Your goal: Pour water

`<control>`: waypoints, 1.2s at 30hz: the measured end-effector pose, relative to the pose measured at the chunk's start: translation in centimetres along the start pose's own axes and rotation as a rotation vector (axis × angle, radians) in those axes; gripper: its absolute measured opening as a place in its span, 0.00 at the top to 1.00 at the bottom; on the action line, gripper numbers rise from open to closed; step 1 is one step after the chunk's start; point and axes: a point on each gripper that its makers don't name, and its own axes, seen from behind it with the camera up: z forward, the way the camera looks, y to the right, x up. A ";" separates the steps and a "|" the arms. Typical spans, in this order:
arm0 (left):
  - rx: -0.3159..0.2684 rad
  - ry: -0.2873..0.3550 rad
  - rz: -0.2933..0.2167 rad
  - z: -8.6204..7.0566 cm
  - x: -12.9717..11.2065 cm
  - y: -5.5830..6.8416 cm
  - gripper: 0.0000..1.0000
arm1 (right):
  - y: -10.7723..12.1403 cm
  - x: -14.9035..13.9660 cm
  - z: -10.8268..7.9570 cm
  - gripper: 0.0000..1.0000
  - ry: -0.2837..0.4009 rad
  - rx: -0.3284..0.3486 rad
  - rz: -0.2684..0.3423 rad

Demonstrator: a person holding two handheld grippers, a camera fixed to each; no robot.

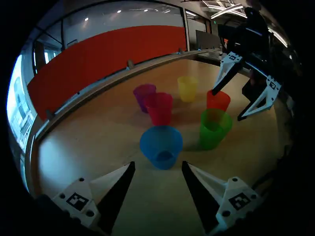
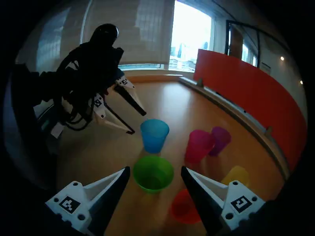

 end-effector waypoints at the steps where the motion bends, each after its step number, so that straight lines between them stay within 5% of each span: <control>1: 0.008 0.005 -0.004 -0.3 0.1 -0.1 0.12 | 0.0 0.2 -0.3 0.00 0.010 -0.009 0.003; 21: 0.214 0.154 -0.149 -4.8 2.7 -2.8 0.13 | 3.3 3.2 -6.8 0.00 0.245 -0.255 0.133; 36: 0.349 0.322 -0.227 -7.1 4.2 -5.3 0.13 | 9.5 3.2 -12.1 0.00 0.393 -0.528 0.241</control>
